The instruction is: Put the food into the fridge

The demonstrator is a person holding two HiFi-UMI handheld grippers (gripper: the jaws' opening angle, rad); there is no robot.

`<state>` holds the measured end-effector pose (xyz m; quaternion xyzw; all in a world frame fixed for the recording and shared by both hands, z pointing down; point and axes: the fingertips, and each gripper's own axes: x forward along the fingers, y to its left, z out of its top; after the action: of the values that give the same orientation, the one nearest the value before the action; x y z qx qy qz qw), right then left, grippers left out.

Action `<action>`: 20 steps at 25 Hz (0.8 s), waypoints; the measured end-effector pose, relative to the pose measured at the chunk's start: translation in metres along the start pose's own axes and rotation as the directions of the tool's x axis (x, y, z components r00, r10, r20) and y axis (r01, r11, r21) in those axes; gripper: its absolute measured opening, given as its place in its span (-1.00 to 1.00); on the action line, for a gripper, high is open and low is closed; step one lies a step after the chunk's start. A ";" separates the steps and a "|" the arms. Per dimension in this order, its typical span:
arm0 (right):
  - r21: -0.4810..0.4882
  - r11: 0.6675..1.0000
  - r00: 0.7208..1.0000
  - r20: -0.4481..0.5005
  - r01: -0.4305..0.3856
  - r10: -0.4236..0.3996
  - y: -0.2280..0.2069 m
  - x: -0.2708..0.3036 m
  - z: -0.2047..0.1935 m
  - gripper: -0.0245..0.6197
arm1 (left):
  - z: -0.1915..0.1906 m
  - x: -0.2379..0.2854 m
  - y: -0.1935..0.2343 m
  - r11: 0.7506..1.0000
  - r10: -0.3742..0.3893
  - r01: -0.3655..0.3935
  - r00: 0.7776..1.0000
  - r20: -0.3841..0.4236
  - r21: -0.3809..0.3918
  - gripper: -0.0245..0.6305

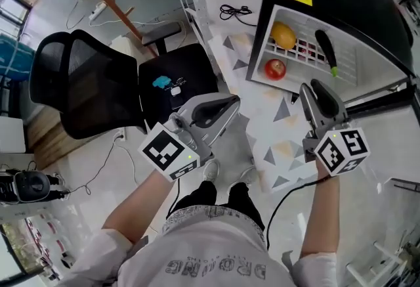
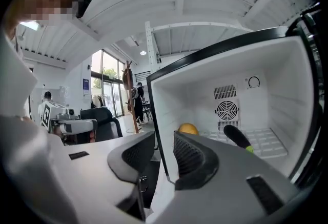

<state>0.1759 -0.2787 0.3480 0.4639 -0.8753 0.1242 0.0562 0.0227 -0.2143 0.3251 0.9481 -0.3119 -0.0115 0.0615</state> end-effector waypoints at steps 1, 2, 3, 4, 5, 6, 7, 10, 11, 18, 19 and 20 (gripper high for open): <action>0.012 1.000 1.000 0.003 0.001 -0.001 0.004 -0.004 -0.003 -0.58 | 0.000 -0.002 -0.003 1.000 -0.005 0.005 1.000 -0.001 0.001 -0.90; 0.025 1.000 1.000 0.004 0.000 0.000 0.009 -0.007 -0.006 -0.59 | 0.001 -0.004 -0.005 1.000 -0.010 0.010 1.000 -0.001 0.001 -0.90; 0.038 0.999 1.000 0.005 -0.001 0.001 0.014 -0.010 -0.009 -0.60 | 0.002 -0.005 -0.008 1.000 -0.015 0.015 1.000 0.000 0.002 -0.90; 0.047 0.999 1.000 0.005 -0.003 0.003 0.018 -0.012 -0.011 -0.62 | 0.003 -0.007 -0.011 1.000 -0.021 0.021 1.000 0.001 0.003 -0.90; 0.054 0.999 1.000 0.006 -0.004 0.003 0.022 -0.014 -0.013 -0.63 | 0.004 -0.008 -0.013 1.000 -0.026 0.026 1.000 0.003 0.004 -0.90; 0.061 0.998 1.000 0.008 -0.005 0.004 0.026 -0.017 -0.014 -0.65 | 0.005 -0.010 -0.015 0.999 -0.031 0.031 1.000 0.005 0.006 -0.90; 0.068 0.998 1.000 0.011 -0.007 0.006 0.031 -0.020 -0.015 -0.66 | 0.006 -0.012 -0.017 0.999 -0.035 0.035 0.999 0.007 0.008 -0.90; 0.092 0.996 0.999 0.030 -0.017 0.014 0.043 -0.028 -0.014 -0.77 | 0.007 -0.018 -0.022 0.999 -0.044 0.044 0.999 0.006 0.014 -0.90; 0.097 0.995 0.999 0.036 -0.018 0.014 0.046 -0.031 -0.014 -0.79 | 0.007 -0.020 -0.024 0.999 -0.046 0.046 0.999 0.005 0.016 -0.90; 0.122 0.992 0.999 0.039 -0.017 0.012 0.062 -0.048 -0.023 -0.83 | 0.004 -0.032 -0.030 0.998 -0.057 0.057 0.998 -0.007 0.018 -0.90; 0.125 0.992 0.999 0.038 -0.016 0.012 0.063 -0.049 -0.024 -0.84 | 0.003 -0.033 -0.030 0.998 -0.058 0.058 0.998 -0.009 0.017 -0.90; 0.128 0.992 0.999 0.037 -0.015 0.011 0.065 -0.051 -0.025 -0.84 | 0.002 -0.035 -0.030 0.998 -0.058 0.059 0.998 -0.012 0.015 -0.90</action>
<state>0.1506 -0.1967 0.3502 0.4631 -0.8694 0.1722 0.0096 0.0126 -0.1698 0.3191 0.9572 -0.2838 -0.0054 0.0559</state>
